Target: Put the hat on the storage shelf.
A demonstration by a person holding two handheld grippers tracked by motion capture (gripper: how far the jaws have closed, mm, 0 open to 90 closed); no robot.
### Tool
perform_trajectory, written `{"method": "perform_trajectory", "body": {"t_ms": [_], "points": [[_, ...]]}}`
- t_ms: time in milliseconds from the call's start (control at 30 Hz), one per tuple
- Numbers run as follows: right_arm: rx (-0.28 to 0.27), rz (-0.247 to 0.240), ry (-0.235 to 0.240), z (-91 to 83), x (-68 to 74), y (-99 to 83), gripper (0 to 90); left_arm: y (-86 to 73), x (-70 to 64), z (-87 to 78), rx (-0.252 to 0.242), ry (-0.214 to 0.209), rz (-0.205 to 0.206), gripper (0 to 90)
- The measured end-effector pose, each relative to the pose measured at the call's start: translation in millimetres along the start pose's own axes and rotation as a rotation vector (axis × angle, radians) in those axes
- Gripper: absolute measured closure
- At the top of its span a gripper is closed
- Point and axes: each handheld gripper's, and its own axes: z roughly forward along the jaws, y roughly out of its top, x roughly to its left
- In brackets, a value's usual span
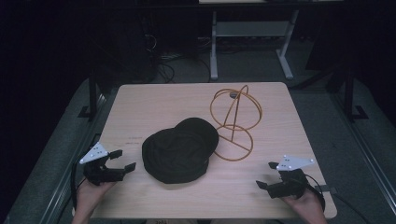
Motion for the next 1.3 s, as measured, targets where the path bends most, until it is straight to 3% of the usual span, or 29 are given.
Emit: {"method": "perform_trajectory", "body": {"t_ms": [300, 733, 1000, 1167, 1300], "points": [[-0.018, -0.025, 0.038, 0.9, 7.9, 9.4, 14.4, -1.5, -0.4, 0.3, -0.001, -0.014, -0.007, 16.6], [-0.013, -0.110, 0.125, 9.4, 25.0, 40.7, 14.4, -0.9, -5.8, 5.0, 0.022, -0.025, 0.005, 16.6], [0.034, -0.189, 0.201, 25.0, 41.8, 70.7, 14.8, -1.6, -6.6, 6.0, 0.026, -0.030, 0.006, 16.6], [0.041, -0.202, 0.228, 34.1, 46.5, 82.0, 14.8, -1.6, -6.8, 5.9, 0.026, -0.033, 0.006, 16.6], [0.043, -0.254, 0.251, 46.5, 56.8, 98.3, 15.7, -2.0, -5.7, 5.7, 0.024, -0.033, 0.006, 16.6]]}}
